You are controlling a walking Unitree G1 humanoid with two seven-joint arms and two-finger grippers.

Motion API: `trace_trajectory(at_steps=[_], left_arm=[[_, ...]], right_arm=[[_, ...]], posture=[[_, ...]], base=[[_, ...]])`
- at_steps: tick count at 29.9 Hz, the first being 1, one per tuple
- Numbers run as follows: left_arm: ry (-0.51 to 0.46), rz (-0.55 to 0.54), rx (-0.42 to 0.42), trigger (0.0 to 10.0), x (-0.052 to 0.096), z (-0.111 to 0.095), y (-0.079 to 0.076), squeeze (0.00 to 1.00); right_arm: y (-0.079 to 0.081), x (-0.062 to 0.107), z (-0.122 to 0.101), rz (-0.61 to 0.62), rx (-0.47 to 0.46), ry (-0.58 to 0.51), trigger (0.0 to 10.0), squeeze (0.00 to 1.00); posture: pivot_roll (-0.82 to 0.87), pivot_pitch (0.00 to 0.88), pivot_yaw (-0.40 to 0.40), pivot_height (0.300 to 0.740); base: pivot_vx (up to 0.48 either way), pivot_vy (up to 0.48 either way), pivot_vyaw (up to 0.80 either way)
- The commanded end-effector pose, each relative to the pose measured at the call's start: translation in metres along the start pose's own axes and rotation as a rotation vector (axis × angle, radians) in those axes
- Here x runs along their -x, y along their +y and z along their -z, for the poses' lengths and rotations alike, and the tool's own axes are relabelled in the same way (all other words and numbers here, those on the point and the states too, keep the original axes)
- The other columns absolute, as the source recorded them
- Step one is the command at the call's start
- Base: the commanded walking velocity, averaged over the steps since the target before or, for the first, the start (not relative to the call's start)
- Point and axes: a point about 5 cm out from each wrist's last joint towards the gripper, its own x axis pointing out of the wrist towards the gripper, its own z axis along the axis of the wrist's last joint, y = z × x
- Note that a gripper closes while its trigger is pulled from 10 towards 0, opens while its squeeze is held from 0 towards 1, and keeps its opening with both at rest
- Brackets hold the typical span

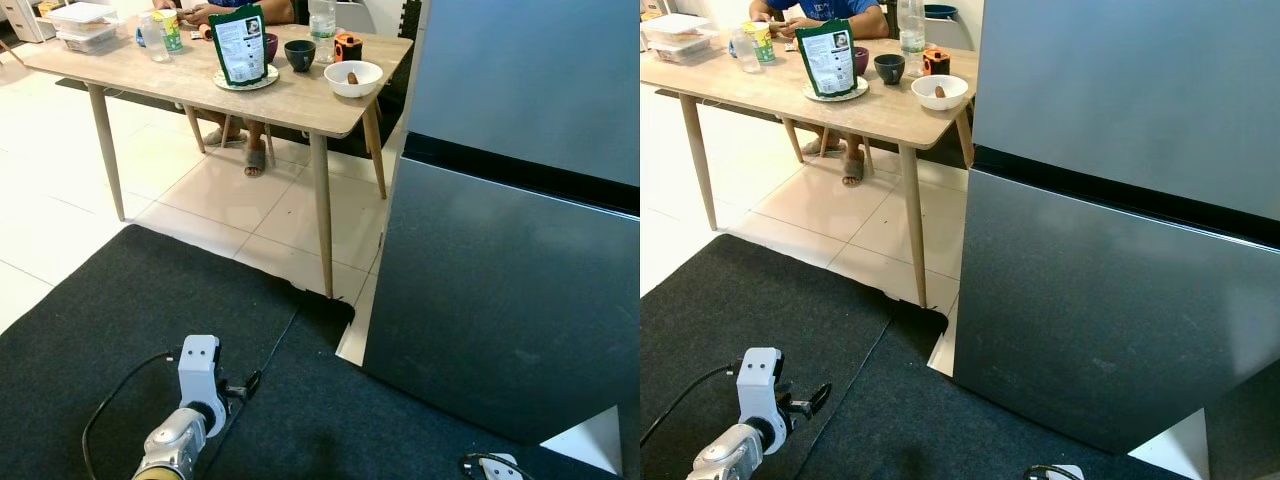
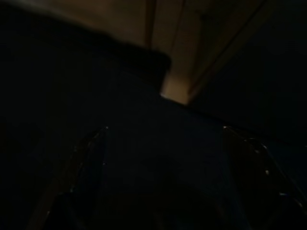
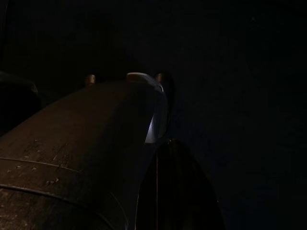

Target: Restocking fridge

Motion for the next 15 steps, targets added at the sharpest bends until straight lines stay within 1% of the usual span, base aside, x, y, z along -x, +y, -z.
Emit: trace_trajectory(at_steps=[1, 2, 6, 7, 9, 10, 11, 12, 14, 15], left_arm=[[-0.053, 0.023, -0.107, 10.0, 0.002, -0.013, 0.005, 0.00], [-0.101, 0.039, -0.142, 10.0, -0.001, -0.024, 0.004, 0.00], [-0.247, 0.083, -0.224, 10.0, -0.010, -0.061, -0.002, 0.00], [-0.247, 0.083, -0.224, 10.0, -0.010, -0.061, -0.002, 0.00], [-0.327, 0.124, -0.322, 10.0, -0.018, -0.087, -0.012, 0.00], [-0.372, 0.145, -0.385, 10.0, -0.023, -0.101, -0.022, 0.00], [-0.400, 0.157, -0.423, 10.0, -0.026, -0.109, -0.028, 0.00], [-0.400, 0.157, -0.423, 10.0, -0.026, -0.109, -0.028, 0.00], [-0.454, 0.193, -0.527, 10.0, -0.035, -0.124, -0.050, 0.00], [-0.454, 0.193, -0.527, 10.0, -0.035, -0.124, -0.050, 0.00]], right_arm=[[-0.003, 0.003, 0.011, 0.005, -0.008, 0.036, 10.0, 0.00], [-0.003, 0.003, 0.012, 0.005, -0.006, 0.039, 10.0, 0.00], [-0.007, 0.004, 0.011, 0.010, -0.005, 0.036, 10.0, 0.00], [-0.007, 0.004, 0.011, 0.010, -0.005, 0.036, 10.0, 0.00], [-0.005, 0.003, 0.007, -0.006, 0.011, 0.027, 10.0, 0.00], [-0.007, 0.003, 0.007, -0.006, 0.013, 0.023, 10.0, 0.00], [-0.008, 0.004, 0.006, -0.005, 0.015, 0.022, 10.0, 0.00], [-0.008, 0.004, 0.006, -0.005, 0.015, 0.022, 10.0, 0.00], [-0.013, 0.006, 0.008, 0.013, 0.003, 0.026, 10.0, 0.00], [-0.013, 0.006, 0.008, 0.013, 0.003, 0.026, 10.0, 0.00]], posture=[[-0.06, 0.138, 0.019, 0.740], [-0.05, 0.141, 0.019, 0.740], [-0.06, 0.146, 0.003, 0.740], [-0.06, 0.146, 0.003, 0.740], [-0.08, 0.135, -0.009, 0.740], [-0.08, 0.137, -0.008, 0.740], [-0.08, 0.137, -0.008, 0.740], [-0.08, 0.137, -0.008, 0.740], [-0.10, 0.141, -0.009, 0.740], [-0.10, 0.141, -0.009, 0.740]], base=[[0.000, 0.000, 0.00], [0.000, 0.000, 0.00], [0.000, 0.000, 0.00], [0.000, 0.000, 0.00], [0.000, 0.000, 0.00], [0.000, 0.000, 0.00], [0.000, 0.000, 0.00], [0.000, 0.000, 0.00], [0.000, 0.000, 0.00], [0.000, 0.000, 0.00]])
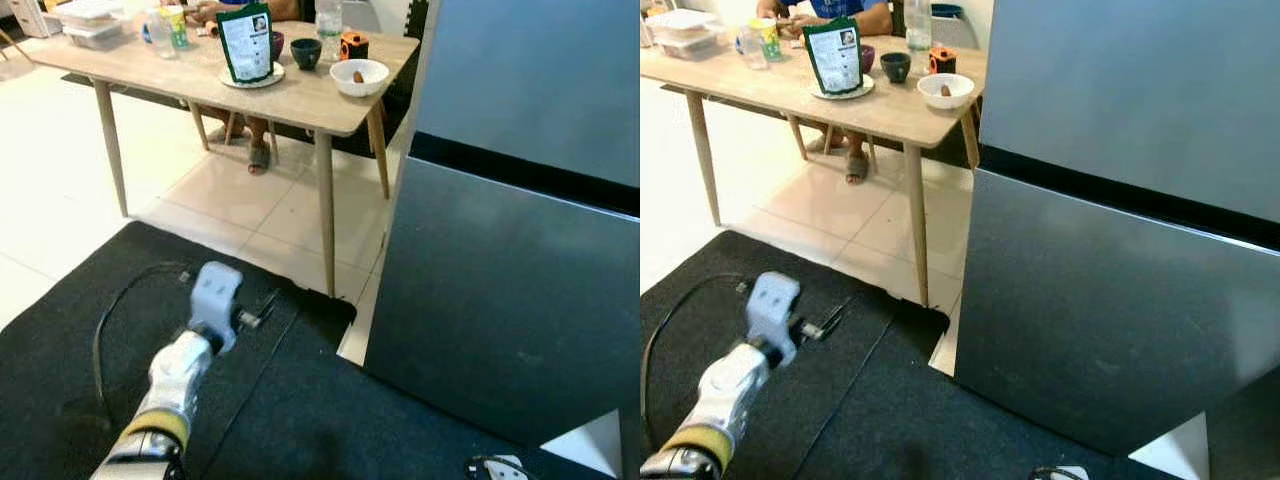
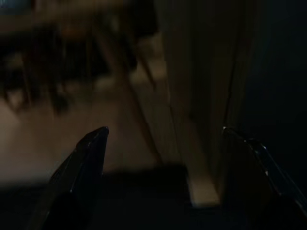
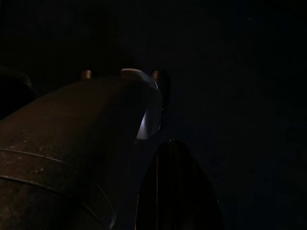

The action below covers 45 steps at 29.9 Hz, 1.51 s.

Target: Restocking fridge

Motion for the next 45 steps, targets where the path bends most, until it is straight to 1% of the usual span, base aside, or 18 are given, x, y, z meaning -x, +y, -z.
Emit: trace_trajectory(at_steps=[1, 2, 3, 4, 5, 6, 7, 10, 12, 15, 16, 17, 19, 21, 28, 38, 41, 45], left_arm=[[-0.018, 0.082, -0.120, 10.0, -0.011, -0.006, -0.021, 0.00], [-0.032, 0.193, -0.296, 10.0, -0.021, -0.013, -0.044, 0.00], [-0.032, 0.193, -0.296, 10.0, -0.021, -0.013, -0.044, 0.00], [-0.035, 0.223, -0.373, 10.0, -0.025, -0.014, -0.053, 0.00], [-0.037, 0.234, -0.416, 10.0, -0.027, -0.015, -0.057, 0.00], [-0.037, 0.234, -0.416, 10.0, -0.027, -0.015, -0.057, 0.00], [-0.012, 0.276, -0.554, 10.0, -0.028, -0.015, -0.058, 0.00], [-0.021, 0.268, -0.604, 10.0, -0.028, -0.018, -0.052, 0.00], [-0.050, 0.266, -0.691, 10.0, -0.030, -0.023, -0.052, 0.00], [-0.105, 0.300, -0.843, 10.0, -0.035, -0.027, -0.067, 0.00], [-0.116, 0.303, -0.879, 10.0, -0.036, -0.027, -0.070, 0.00], [-0.116, 0.303, -0.879, 10.0, -0.036, -0.027, -0.070, 0.00], [-0.151, 0.283, -0.950, 10.0, -0.037, -0.027, -0.076, 0.00], [-0.090, 0.322, -0.871, 10.0, -0.034, -0.016, -0.084, 0.00], [-0.002, 0.405, -0.863, 10.0, -0.035, -0.006, -0.089, 0.00], [-0.025, 0.369, -0.877, 10.0, -0.034, -0.004, -0.089, 0.00], [-0.010, 0.358, -0.808, 10.0, -0.033, -0.003, -0.085, 0.00], [-0.010, 0.352, -0.800, 10.0, -0.032, -0.003, -0.084, 0.00]], right_arm=[[-0.005, 0.003, 0.009, 0.015, -0.007, 0.025, 10.0, 0.00], [-0.005, 0.004, 0.011, 0.012, -0.005, 0.028, 10.0, 0.00], [-0.005, 0.004, 0.011, 0.012, -0.005, 0.028, 10.0, 0.00], [-0.005, 0.004, 0.012, 0.014, -0.007, 0.031, 10.0, 0.00], [-0.005, 0.004, 0.012, 0.016, -0.009, 0.032, 10.0, 0.00], [-0.005, 0.004, 0.012, 0.016, -0.009, 0.032, 10.0, 0.00], [-0.003, 0.004, 0.013, 0.016, -0.019, 0.033, 10.0, 0.00], [0.001, 0.003, 0.013, 0.009, -0.022, 0.032, 10.0, 0.00], [0.007, 0.001, 0.014, -0.006, -0.019, 0.035, 10.0, 0.00], [0.011, 0.000, 0.012, -0.016, -0.022, 0.029, 10.0, 0.00], [0.011, -0.001, 0.012, -0.016, -0.023, 0.027, 10.0, 0.00], [0.011, -0.001, 0.012, -0.016, -0.023, 0.027, 10.0, 0.00], [0.010, 0.000, 0.012, -0.013, -0.024, 0.026, 10.0, 0.00], [0.008, 0.001, 0.013, -0.010, -0.019, 0.030, 10.0, 0.00], [0.007, 0.002, 0.017, -0.005, -0.018, 0.038, 10.0, 0.00], [0.009, 0.001, 0.015, -0.008, -0.021, 0.029, 10.0, 0.00], [0.005, 0.002, 0.014, 0.000, -0.018, 0.027, 10.0, 0.00], [0.004, 0.002, 0.013, 0.002, -0.014, 0.026, 10.0, 0.00]], posture=[[-0.09, 0.136, -0.009, 0.740], [-0.09, 0.140, -0.003, 0.740], [-0.09, 0.140, -0.003, 0.740], [-0.09, 0.140, 0.002, 0.740], [-0.09, 0.140, 0.002, 0.740], [-0.09, 0.140, 0.002, 0.740], [-0.08, 0.142, 0.012, 0.740], [-0.07, 0.146, 0.012, 0.740], [-0.07, 0.147, 0.016, 0.740], [-0.07, 0.144, 0.022, 0.740], [-0.07, 0.144, 0.022, 0.740], [-0.07, 0.144, 0.022, 0.740], [-0.07, 0.148, 0.021, 0.740], [-0.07, 0.149, 0.018, 0.740], [-0.07, 0.154, 0.018, 0.740], [-0.08, 0.153, 0.022, 0.740], [-0.08, 0.151, 0.017, 0.740], [-0.08, 0.150, 0.016, 0.740]], base=[[0.000, 0.000, 0.00], [0.000, 0.000, 0.00], [0.000, 0.000, 0.00], [0.000, 0.000, 0.00], [0.000, 0.000, 0.00], [0.000, 0.000, 0.00], [0.000, 0.000, 0.00], [0.000, 0.000, 0.00], [0.000, 0.000, 0.00], [0.000, 0.000, 0.00], [0.000, 0.000, 0.00], [0.000, 0.000, 0.00], [0.000, 0.000, 0.00], [0.000, 0.000, 0.00], [0.000, 0.000, 0.00], [0.000, 0.000, 0.00], [0.000, 0.000, 0.00], [0.000, 0.000, 0.00]])
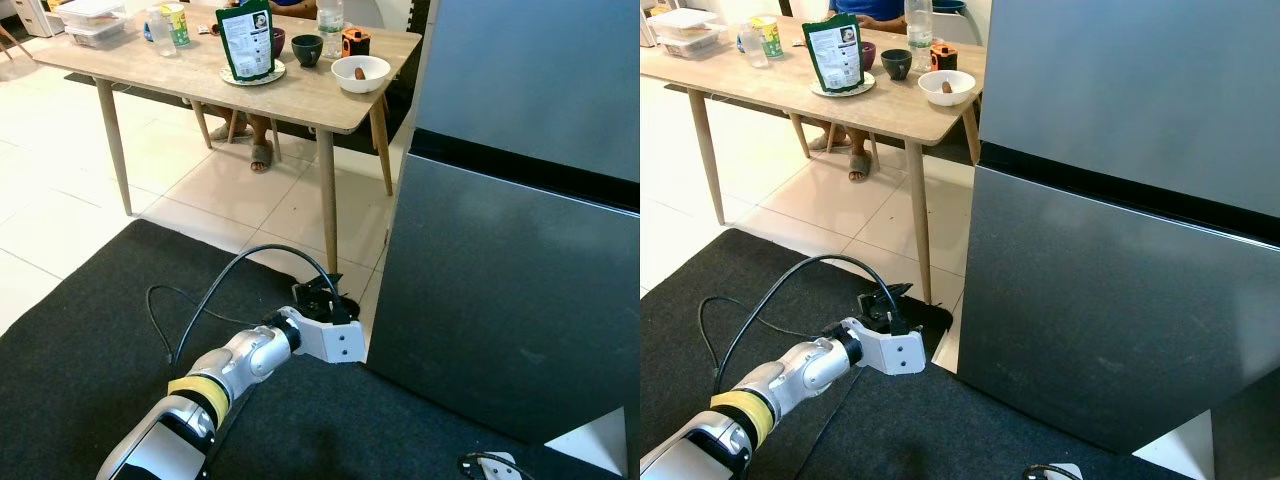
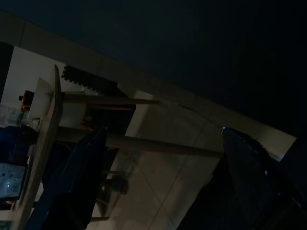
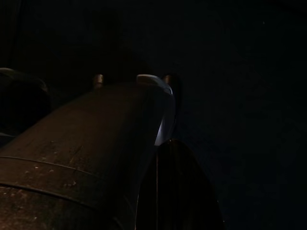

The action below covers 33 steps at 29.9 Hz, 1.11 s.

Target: Restocking fridge

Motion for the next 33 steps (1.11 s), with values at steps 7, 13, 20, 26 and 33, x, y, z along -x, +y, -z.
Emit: trace_trajectory(at_steps=[7, 13, 20, 26, 33], left_arm=[[-0.004, -0.003, 0.018, 10.0, -0.0014, -0.0010, -0.0001, 0.00], [0.001, 0.007, 0.028, 10.0, -0.0018, -0.0001, -0.0005, 0.00], [0.003, 0.008, 0.032, 10.0, -0.0006, 0.0012, -0.0003, 0.00], [0.007, 0.009, 0.031, 10.0, 0.0011, 0.0032, -0.0016, 0.00], [0.009, 0.015, 0.031, 10.0, 0.0004, 0.0029, -0.0025, 0.00]], right_arm=[[-0.0056, 0.0042, 0.0121, 0.015, -0.002, 0.039, 10.0, 0.00], [-0.0046, 0.0039, 0.0121, 0.012, -0.005, 0.039, 10.0, 0.00], [-0.0046, 0.0040, 0.0126, 0.012, -0.007, 0.040, 10.0, 0.00], [-0.0062, 0.0045, 0.0127, 0.020, -0.015, 0.036, 10.0, 0.00], [-0.0075, 0.0056, 0.0155, 0.024, -0.018, 0.043, 10.0, 0.00]], posture=[[-0.08, 0.152, 0.013, 0.740], [-0.08, 0.153, 0.011, 0.740], [-0.08, 0.157, 0.009, 0.740], [-0.10, 0.150, 0.015, 0.740], [-0.10, 0.139, 0.017, 0.740]], base=[[0.000, 0.000, 0.00], [0.000, 0.000, 0.00], [0.000, 0.000, 0.00], [0.000, 0.000, 0.00], [0.000, 0.000, 0.00]])
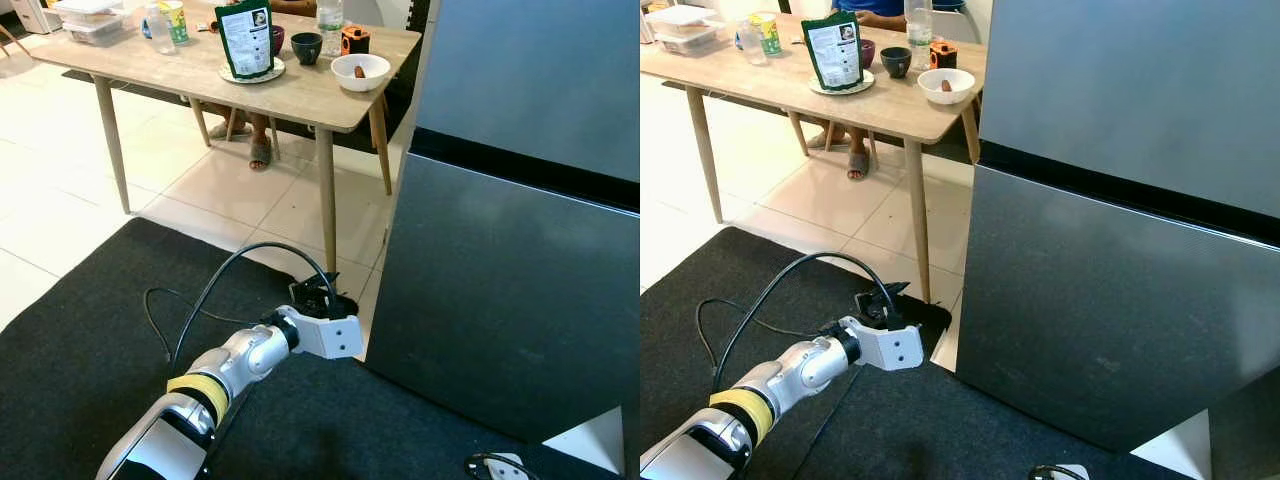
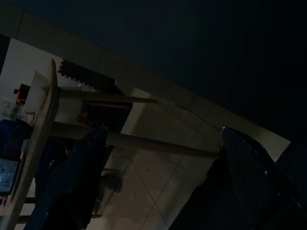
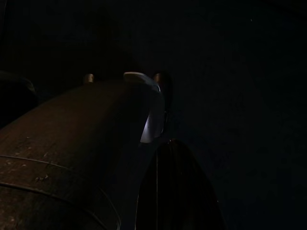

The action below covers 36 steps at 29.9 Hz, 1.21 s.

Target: Restocking fridge

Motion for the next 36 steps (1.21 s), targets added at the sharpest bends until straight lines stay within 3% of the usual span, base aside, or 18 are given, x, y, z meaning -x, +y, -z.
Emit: trace_trajectory(at_steps=[1, 36], left_arm=[[0.000, 0.015, 0.002, 10.0, 0.0002, 0.0002, -0.0030, 0.00], [-0.003, 0.013, 0.005, 10.0, 0.0024, 0.0017, -0.0033, 0.00]], right_arm=[[-0.0023, 0.0037, 0.0141, 0.009, -0.012, 0.042, 10.0, 0.00], [0.0020, 0.0032, 0.0162, 0.001, -0.021, 0.038, 10.0, 0.00]], posture=[[-0.10, 0.139, 0.017, 0.740], [-0.11, 0.137, 0.023, 0.740]], base=[[0.000, 0.000, 0.00], [0.000, 0.000, 0.00]])
